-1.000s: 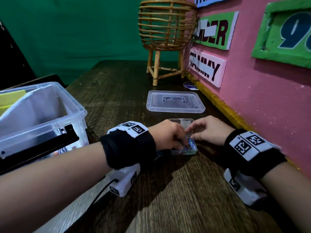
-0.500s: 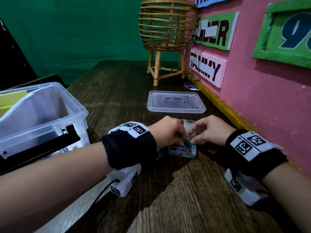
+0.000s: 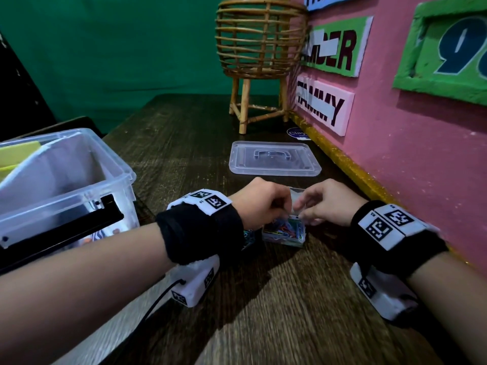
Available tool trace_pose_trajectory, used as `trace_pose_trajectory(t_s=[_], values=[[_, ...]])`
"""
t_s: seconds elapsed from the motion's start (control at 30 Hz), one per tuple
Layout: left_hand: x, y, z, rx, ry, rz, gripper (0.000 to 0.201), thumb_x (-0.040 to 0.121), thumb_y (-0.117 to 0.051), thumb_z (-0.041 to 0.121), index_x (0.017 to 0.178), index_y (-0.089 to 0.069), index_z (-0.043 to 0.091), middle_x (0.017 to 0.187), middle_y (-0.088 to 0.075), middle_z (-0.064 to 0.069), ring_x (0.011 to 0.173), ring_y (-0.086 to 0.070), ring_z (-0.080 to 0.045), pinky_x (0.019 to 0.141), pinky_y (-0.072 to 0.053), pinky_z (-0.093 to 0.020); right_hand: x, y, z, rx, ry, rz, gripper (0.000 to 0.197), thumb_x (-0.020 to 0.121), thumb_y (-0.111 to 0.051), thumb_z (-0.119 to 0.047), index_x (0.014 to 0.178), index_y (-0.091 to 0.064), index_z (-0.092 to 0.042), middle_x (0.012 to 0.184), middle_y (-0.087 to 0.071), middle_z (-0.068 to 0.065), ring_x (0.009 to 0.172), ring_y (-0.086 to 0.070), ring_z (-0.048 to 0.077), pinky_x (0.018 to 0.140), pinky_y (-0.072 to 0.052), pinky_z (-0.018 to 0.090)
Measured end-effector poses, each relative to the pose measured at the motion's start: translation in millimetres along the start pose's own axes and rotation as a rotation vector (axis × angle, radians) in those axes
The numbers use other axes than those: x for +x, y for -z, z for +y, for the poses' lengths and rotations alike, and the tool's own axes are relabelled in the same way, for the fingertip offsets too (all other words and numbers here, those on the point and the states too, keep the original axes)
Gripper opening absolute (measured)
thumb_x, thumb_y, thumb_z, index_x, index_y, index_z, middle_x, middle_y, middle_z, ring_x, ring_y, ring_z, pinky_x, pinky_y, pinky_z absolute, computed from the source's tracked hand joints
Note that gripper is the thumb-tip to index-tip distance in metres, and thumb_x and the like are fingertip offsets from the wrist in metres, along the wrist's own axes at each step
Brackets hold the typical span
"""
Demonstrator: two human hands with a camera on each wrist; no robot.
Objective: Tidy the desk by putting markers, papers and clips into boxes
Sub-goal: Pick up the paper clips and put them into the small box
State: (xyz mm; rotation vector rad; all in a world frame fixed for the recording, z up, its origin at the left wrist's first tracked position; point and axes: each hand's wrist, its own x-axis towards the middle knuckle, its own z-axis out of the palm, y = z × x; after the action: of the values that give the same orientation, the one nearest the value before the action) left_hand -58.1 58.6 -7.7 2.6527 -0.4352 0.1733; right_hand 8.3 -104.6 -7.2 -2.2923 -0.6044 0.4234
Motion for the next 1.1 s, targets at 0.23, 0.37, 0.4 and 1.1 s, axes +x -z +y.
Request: trace_pose_trajectory(t_s=[0.23,0.37,0.4,1.1], values=[[-3,1,2,0.042,-0.016,-0.114,0.018,0.082,-0.066,0.012,0.098,-0.075,0.014,0.098,-0.074,-0.003,0.089,-0.063,-0.009,0.086,-0.047,-0.021,-1,-2,-1,-0.002,-0.011,-0.006,0.02,0.073,-0.076,-0.015,0.09,-0.068,-0.006,0.078,-0.068,0.007,0.064,-0.064,0.01,0.059,-0.055,0.019],[-4,3,3,0.106,-0.021,-0.069,0.02,0.085,-0.061,0.012,0.102,-0.073,0.016,0.103,-0.068,-0.004,0.091,-0.059,-0.013,0.082,-0.045,-0.022,0,-1,0,-0.006,-0.025,0.001,0.015,0.075,-0.074,-0.008,0.088,-0.068,-0.006,0.08,-0.069,0.01,0.065,-0.064,0.012,0.056,-0.054,0.018],[-5,5,2,0.126,-0.019,-0.042,0.02,0.086,-0.06,0.012,0.102,-0.072,0.014,0.103,-0.066,-0.006,0.093,-0.059,-0.016,0.081,-0.044,-0.023,0,-1,0,-0.002,-0.029,0.011,0.011,0.076,-0.071,-0.002,0.086,-0.068,-0.006,0.08,-0.068,0.013,0.064,-0.063,0.013,0.055,-0.054,0.017],[-66,18,-31,0.17,0.154,-0.294,0.09,0.065,-0.072,0.057,0.14,-0.04,0.02,0.146,-0.04,0.001,0.134,-0.039,-0.012,0.109,-0.028,-0.018,4,-1,5,0.002,-0.067,0.104,0.02,0.077,-0.064,0.006,0.07,-0.064,-0.013,0.069,-0.067,0.012,0.061,-0.064,0.018,0.07,-0.057,0.032]])
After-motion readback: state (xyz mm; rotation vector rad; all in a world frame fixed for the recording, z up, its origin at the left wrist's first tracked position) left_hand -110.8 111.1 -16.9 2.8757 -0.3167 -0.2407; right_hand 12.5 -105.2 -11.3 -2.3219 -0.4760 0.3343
